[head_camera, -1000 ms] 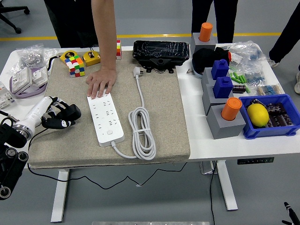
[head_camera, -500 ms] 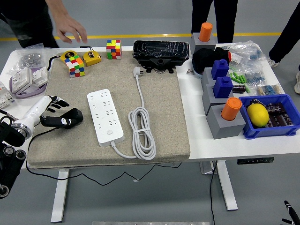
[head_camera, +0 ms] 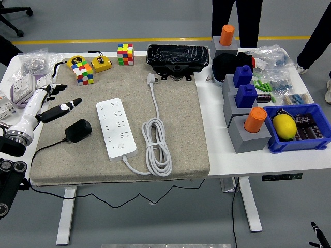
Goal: Pick up the plug,place it near the board,insert it into the board,press the button
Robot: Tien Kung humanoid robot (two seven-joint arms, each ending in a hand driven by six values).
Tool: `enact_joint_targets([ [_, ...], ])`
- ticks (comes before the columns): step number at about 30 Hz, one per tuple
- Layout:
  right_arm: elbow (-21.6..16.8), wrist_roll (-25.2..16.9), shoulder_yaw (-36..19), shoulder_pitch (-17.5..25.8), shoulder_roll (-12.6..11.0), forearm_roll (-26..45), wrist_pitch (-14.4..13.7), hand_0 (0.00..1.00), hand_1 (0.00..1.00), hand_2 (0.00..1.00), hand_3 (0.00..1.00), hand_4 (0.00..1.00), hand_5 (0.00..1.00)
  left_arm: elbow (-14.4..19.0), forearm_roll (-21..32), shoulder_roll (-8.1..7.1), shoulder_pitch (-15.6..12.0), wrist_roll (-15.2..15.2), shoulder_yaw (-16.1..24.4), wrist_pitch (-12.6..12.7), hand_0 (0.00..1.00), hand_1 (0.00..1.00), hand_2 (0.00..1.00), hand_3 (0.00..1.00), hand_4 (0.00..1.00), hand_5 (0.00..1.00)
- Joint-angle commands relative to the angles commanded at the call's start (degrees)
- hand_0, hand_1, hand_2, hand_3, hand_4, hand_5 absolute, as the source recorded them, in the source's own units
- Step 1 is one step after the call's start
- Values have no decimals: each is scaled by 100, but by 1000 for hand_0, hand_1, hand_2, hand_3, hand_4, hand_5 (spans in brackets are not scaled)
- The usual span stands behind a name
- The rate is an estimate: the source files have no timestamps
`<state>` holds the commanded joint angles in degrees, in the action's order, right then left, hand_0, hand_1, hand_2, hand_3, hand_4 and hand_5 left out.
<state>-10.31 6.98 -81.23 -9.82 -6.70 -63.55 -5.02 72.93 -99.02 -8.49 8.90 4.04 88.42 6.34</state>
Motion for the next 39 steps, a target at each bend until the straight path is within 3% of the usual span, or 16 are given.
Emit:
enact_joint_targets([
  [3, 0, 3, 28, 10, 16, 0, 6, 799, 744, 726, 761, 998, 998, 181, 481, 123, -127, 344, 54, 451, 856, 958, 949, 891, 998, 891],
  [4, 0, 3, 43, 14, 22, 4, 10, 799, 744, 726, 761, 998, 998, 259, 700, 166, -171, 488, 79, 623, 837, 951, 946, 909, 998, 992],
  [6, 0, 6, 48, 15, 30, -5, 13, 799, 744, 726, 761, 998, 998, 381, 1000, 226, -232, 670, 125, 753, 837, 951, 946, 909, 998, 992],
  [11, 0, 7, 67, 9, 51, -17, 19, 799, 744, 726, 761, 998, 998, 625, 1766, 318, -358, 987, 186, 768, 838, 940, 937, 906, 998, 998],
  [15, 0, 15, 47, 5, 79, -65, 19, 799, 744, 726, 761, 998, 998, 605, 2541, 396, -431, 1281, 202, 761, 838, 940, 937, 906, 998, 998],
  [16, 0, 13, 52, 6, 83, -64, 21, 799, 744, 726, 763, 998, 998, 597, 2658, 406, -441, 1309, 206, 770, 800, 886, 885, 873, 998, 998],
  [18, 0, -1, 77, 13, 105, -52, 26, 799, 744, 726, 763, 998, 998, 553, 2895, 453, -505, 1413, 207, 839, 800, 886, 885, 873, 998, 998],
  [25, 0, 8, 35, 52, 175, -144, 36, 799, 744, 727, 762, 998, 998, 551, 2941, 506, -655, 1423, 175, 894, 769, 862, 855, 853, 998, 998],
  [39, 0, 16, 28, 86, 166, -102, 19, 799, 745, 727, 762, 998, 998, 634, 2627, 489, -638, 1300, 117, 834, 752, 847, 849, 856, 998, 998],
])
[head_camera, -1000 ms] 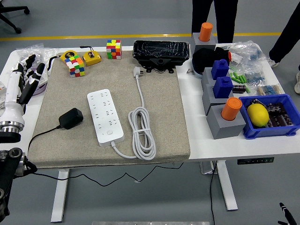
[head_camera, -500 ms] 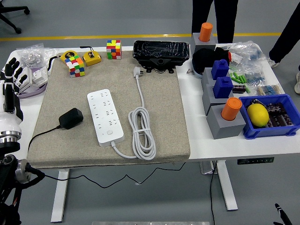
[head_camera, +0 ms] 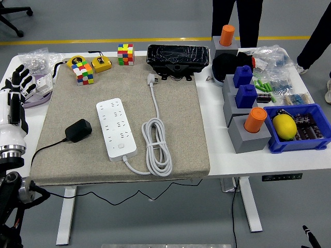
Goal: Pick up the plug,place it near the board,insert it into the board,press the button
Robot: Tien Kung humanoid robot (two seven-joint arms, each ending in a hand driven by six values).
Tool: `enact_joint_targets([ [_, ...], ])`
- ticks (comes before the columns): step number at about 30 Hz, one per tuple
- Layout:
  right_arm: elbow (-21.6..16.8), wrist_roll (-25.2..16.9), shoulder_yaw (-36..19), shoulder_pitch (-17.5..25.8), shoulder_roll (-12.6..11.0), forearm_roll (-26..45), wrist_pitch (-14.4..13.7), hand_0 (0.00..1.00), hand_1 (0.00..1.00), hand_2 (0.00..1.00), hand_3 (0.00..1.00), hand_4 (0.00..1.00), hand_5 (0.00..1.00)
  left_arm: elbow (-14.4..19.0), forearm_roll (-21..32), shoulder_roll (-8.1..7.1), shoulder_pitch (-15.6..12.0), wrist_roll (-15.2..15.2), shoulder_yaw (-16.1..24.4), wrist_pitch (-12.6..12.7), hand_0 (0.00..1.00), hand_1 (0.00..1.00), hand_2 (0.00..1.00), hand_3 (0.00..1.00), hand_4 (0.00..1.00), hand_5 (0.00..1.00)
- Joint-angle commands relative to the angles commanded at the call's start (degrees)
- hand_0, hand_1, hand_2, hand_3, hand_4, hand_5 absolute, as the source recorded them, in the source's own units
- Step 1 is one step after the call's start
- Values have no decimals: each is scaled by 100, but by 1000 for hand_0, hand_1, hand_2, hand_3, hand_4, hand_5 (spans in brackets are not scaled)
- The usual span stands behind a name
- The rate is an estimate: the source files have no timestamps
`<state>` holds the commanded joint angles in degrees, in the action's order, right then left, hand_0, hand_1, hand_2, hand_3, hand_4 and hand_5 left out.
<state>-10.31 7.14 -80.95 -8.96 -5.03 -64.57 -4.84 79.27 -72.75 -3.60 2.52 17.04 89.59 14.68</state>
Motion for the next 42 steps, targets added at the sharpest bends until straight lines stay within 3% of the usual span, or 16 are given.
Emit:
enact_joint_targets([
  [24, 0, -2, 60, 37, 12, 119, -9, 799, 745, 726, 763, 998, 998, -26, -328, -30, -4, -198, -22, -129, 743, 840, 842, 838, 998, 992],
  [25, 0, 7, 41, 40, 15, 96, -9, 799, 745, 726, 763, 998, 998, -27, -353, -28, -8, -211, -21, -133, 787, 869, 863, 842, 998, 989],
  [31, 0, 0, 53, 29, 20, 113, -9, 799, 745, 726, 763, 998, 998, -22, -640, -21, -9, -404, -33, -198, 787, 869, 863, 842, 998, 989],
  [32, 0, -5, 63, 23, 20, 126, -9, 800, 745, 727, 763, 998, 998, -14, -671, -24, 0, -423, -39, -203, 828, 906, 891, 847, 998, 971],
  [42, 0, 4, 58, 26, 10, 121, -6, 799, 746, 727, 763, 998, 998, -37, -628, -14, 15, -411, -41, -144, 824, 905, 891, 845, 998, 956],
])
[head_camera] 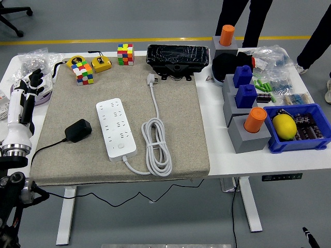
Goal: Pick up the plug,place it near the board,insert it into the board,press the button
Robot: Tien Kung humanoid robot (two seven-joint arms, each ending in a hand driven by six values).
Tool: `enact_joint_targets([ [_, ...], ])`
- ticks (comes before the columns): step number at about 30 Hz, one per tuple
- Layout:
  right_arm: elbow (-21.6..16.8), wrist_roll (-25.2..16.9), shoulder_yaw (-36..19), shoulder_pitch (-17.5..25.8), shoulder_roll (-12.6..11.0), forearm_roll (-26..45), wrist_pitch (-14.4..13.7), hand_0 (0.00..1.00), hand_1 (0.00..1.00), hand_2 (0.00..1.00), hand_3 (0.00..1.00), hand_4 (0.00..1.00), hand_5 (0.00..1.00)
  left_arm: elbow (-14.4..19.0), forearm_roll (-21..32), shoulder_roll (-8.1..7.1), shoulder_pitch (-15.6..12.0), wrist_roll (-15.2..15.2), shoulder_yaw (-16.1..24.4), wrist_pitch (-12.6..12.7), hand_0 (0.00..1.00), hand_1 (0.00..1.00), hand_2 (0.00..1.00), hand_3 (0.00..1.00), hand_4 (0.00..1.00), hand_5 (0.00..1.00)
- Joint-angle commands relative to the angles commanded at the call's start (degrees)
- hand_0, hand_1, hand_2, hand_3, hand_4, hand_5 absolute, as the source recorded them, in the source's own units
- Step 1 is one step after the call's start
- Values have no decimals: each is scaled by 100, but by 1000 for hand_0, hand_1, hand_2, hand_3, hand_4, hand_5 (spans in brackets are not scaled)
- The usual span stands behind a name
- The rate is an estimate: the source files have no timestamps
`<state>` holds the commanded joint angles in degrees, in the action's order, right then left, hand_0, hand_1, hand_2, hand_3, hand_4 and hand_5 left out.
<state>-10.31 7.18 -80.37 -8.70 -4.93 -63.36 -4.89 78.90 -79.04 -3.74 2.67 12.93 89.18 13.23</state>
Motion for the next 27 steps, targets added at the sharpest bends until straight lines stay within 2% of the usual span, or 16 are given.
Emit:
enact_joint_targets([
  [27, 0, -9, 53, -9, 8, 62, -3, 798, 746, 726, 764, 998, 998, -47, -137, -4, 13, -29, 22, -14, 821, 906, 896, 856, 998, 899],
])
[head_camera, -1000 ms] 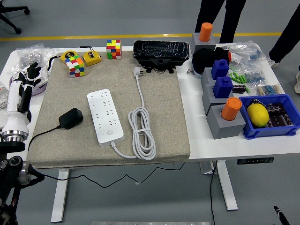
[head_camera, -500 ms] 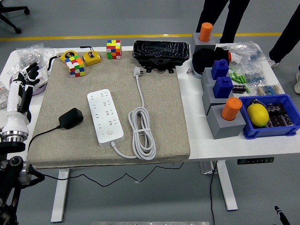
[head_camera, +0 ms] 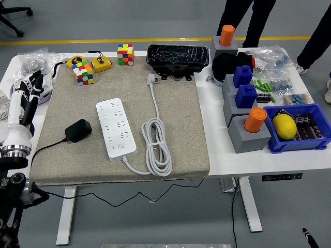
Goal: Pick up the plug,place it near the board,insert it into the board,press the button
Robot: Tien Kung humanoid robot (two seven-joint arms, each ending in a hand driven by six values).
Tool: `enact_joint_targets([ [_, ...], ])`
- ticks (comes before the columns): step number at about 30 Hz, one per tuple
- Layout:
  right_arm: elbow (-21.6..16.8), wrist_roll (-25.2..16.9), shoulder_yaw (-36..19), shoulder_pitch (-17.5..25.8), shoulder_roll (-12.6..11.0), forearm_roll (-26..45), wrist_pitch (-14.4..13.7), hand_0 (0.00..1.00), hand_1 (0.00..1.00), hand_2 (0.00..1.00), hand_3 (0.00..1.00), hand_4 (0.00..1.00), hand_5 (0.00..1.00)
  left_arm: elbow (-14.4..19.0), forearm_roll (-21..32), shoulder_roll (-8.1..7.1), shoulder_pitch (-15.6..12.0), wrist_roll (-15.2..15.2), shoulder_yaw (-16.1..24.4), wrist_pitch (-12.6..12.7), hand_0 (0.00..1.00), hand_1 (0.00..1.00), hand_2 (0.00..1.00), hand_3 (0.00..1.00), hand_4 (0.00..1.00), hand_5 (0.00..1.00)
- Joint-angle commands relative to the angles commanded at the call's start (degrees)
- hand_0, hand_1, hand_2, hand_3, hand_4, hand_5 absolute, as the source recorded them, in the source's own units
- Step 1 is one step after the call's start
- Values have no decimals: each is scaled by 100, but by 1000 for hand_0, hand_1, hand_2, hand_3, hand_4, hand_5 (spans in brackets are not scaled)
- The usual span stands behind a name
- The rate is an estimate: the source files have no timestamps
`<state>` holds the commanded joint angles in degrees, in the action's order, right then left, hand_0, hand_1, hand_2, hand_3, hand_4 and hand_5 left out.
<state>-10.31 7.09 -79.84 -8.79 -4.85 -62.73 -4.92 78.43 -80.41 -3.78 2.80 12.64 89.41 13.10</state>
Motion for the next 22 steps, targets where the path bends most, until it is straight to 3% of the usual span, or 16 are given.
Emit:
enact_joint_targets([
  [4, 0, 7, -14, -2, -8, -8, -2, 798, 746, 726, 764, 998, 998, -11, -46, 5, 1, -8, 10, 1, 821, 906, 896, 856, 998, 899],
  [5, 0, 8, -4, -1, -11, -2, 0, 799, 746, 726, 763, 998, 998, -16, -80, 6, 2, -27, 12, -23, 934, 992, 971, 910, 998, 890],
  [10, 0, 7, -8, 1, -15, -5, -1, 799, 746, 726, 763, 998, 998, -47, -136, 5, -2, -95, -6, -111, 934, 992, 971, 910, 998, 890],
  [11, 0, 7, -7, 1, -14, -4, -1, 799, 746, 726, 763, 998, 998, -53, -141, 8, -2, -109, -7, -128, 967, 998, 990, 937, 998, 930],
  [16, 0, 1, 3, -1, -3, 6, 0, 799, 746, 726, 763, 998, 998, -93, -115, 5, -1, -153, -38, -183, 967, 998, 990, 937, 998, 930],
  [17, 0, 1, -2, -3, -3, 3, -1, 799, 746, 726, 763, 998, 998, -93, -112, 4, 1, -155, -40, -190, 986, 998, 991, 948, 998, 998],
  [22, 0, -3, -16, -29, -7, 2, -4, 799, 746, 726, 763, 998, 998, -103, -43, 22, 21, -127, -43, -229, 986, 998, 991, 948, 998, 998],
])
